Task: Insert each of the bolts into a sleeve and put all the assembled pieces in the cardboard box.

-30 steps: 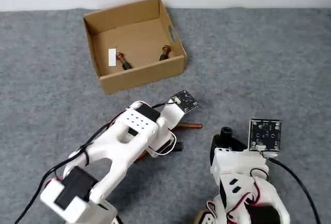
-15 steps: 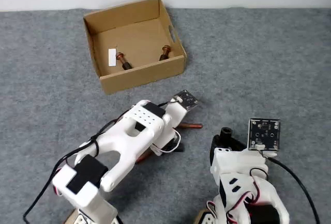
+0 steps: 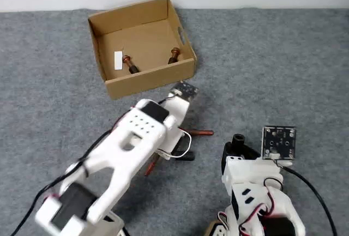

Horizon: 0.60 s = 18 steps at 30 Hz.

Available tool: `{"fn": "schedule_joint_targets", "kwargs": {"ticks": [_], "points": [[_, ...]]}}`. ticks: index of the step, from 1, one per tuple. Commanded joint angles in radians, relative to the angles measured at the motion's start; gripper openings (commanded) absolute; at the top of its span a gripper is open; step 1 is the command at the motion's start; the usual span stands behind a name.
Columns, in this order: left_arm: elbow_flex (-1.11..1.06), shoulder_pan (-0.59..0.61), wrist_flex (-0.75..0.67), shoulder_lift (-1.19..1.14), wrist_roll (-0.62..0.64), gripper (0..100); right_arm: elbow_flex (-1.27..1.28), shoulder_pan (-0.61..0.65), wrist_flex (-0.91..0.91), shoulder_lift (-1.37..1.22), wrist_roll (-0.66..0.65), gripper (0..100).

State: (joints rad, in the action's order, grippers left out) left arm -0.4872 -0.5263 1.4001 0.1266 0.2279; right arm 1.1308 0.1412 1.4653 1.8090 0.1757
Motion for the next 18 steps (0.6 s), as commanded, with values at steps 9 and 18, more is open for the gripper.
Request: {"fn": "schedule_joint_targets", "kwargs": {"ticks": [9, 18], "points": [[-0.254, 0.003, -0.068, 0.713, 0.041, 0, -0.031, 0.251, -0.015, 0.002, -0.012, 0.8], [-0.68, 0.003, -0.261, 1.422, 0.184, 0, -0.009, 0.401, -0.022, 0.001, -0.054, 0.8]]}}
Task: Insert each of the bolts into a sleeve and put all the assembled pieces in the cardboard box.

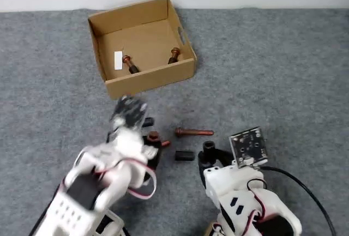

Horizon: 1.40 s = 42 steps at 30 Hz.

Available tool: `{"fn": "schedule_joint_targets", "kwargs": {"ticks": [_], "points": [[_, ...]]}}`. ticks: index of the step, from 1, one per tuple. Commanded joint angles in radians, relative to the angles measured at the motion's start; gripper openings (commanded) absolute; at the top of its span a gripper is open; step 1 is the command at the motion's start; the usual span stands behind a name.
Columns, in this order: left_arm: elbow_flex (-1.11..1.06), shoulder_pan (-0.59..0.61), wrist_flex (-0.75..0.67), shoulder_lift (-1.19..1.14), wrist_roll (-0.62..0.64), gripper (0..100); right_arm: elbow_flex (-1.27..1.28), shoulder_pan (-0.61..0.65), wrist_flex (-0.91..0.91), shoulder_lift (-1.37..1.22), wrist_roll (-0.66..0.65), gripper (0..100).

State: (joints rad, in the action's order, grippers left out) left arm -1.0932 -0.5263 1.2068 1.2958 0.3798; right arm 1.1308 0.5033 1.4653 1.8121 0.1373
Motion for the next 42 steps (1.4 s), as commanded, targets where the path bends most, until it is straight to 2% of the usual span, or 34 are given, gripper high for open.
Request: {"fn": "schedule_joint_targets", "kwargs": {"ticks": [1, 4, 8, 14, 19, 28, 37, 42], "points": [[-0.102, 0.009, -0.084, 0.336, 0.029, 0, -0.009, 0.053, -0.022, -0.002, -0.015, 0.8], [-0.163, 0.075, -0.152, 0.554, 0.003, 0, -0.009, 0.082, -0.022, -0.002, -0.017, 0.8], [-0.148, 0.147, -0.184, 0.473, 0.029, 0, -0.009, 0.122, -0.022, -0.004, -0.017, 0.8], [-0.054, 0.15, -0.184, 0.47, 0.219, 0, -0.009, 0.206, -0.022, -0.047, -0.034, 0.8], [0.041, 0.147, -0.187, 0.47, 0.23, 0, -0.009, 0.269, -0.022, -0.068, -0.034, 0.8], [0.097, -0.077, -0.222, 0.466, 0.23, 0, -0.009, 0.297, -0.03, -0.073, -0.037, 0.8], [0.007, -0.16, -0.224, 0.463, 0.224, 0, -0.009, 0.326, -0.036, -0.073, -0.037, 0.8], [-0.061, -0.164, -0.227, 0.466, 0.173, 0, -0.011, 0.331, -0.036, -0.065, -0.037, 0.8]]}}
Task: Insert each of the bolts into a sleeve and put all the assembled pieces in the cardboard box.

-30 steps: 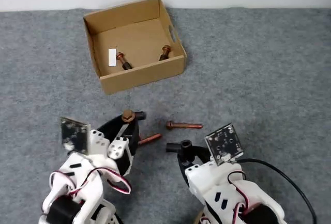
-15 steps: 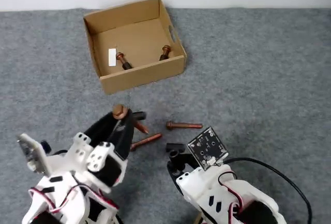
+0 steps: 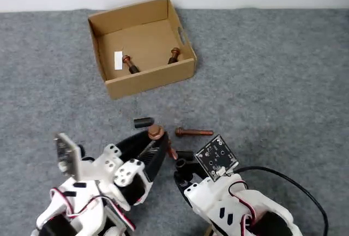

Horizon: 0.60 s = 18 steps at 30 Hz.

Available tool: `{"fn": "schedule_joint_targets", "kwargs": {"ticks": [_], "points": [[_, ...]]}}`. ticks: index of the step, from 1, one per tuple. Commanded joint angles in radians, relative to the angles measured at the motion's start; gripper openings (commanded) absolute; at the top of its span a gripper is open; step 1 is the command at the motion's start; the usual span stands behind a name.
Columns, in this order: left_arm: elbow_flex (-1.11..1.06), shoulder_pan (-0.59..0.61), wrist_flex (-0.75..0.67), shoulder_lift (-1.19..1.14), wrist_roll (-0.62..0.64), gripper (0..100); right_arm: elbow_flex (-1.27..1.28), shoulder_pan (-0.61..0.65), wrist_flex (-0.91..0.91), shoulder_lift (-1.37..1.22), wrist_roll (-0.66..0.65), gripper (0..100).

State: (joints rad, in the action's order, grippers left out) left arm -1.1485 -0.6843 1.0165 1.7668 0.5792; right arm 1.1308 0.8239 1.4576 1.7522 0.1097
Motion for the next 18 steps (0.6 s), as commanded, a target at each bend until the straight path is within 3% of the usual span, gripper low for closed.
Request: {"fn": "schedule_joint_targets", "kwargs": {"ticks": [1, 13, 18], "points": [[-0.015, -0.006, -0.037, -0.005, -0.029, 0, -0.012, 0.01, -0.028, -0.005, -0.009, 0.8], [-0.084, -0.009, -0.097, -0.005, -0.028, 0, -0.014, 0.01, -0.035, -0.004, -0.009, 0.8], [-0.087, -0.08, -0.115, -0.005, -0.029, 0, -0.011, 0.01, -0.035, -0.004, -0.009, 0.8]]}}
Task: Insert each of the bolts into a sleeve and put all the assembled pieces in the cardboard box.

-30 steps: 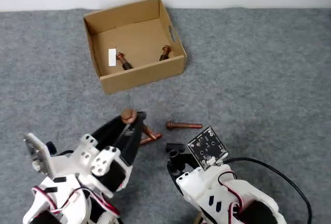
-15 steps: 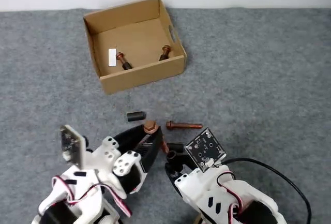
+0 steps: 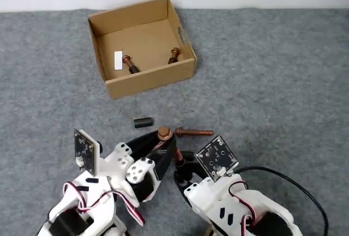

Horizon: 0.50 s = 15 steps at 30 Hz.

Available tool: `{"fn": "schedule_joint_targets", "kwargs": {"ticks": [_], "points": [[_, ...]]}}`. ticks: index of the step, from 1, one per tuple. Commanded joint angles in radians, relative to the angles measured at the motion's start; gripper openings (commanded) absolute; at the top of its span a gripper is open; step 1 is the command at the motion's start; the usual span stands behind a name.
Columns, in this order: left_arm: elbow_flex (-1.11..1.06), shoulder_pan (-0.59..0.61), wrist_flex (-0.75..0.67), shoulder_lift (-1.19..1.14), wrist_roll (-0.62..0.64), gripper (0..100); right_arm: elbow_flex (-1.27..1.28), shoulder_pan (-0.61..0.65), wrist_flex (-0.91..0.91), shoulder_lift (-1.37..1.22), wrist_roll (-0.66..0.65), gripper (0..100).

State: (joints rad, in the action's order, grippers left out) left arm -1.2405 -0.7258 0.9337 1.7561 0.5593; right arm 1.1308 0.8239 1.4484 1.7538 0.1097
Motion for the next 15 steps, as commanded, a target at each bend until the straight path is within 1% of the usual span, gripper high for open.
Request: {"fn": "schedule_joint_targets", "kwargs": {"ticks": [1, 11, 15], "points": [[0.005, -0.043, -0.029, 0.006, -0.009, 0, -0.011, 0.01, -0.025, -0.005, -0.009, 0.8], [0.074, -0.048, 0.124, 0.005, -0.011, 0, -0.011, 0.004, -0.025, -0.005, -0.008, 0.8], [0.061, -0.046, 0.137, 0.003, -0.011, 0, -0.011, 0.004, -0.025, -0.005, -0.008, 0.8]]}}
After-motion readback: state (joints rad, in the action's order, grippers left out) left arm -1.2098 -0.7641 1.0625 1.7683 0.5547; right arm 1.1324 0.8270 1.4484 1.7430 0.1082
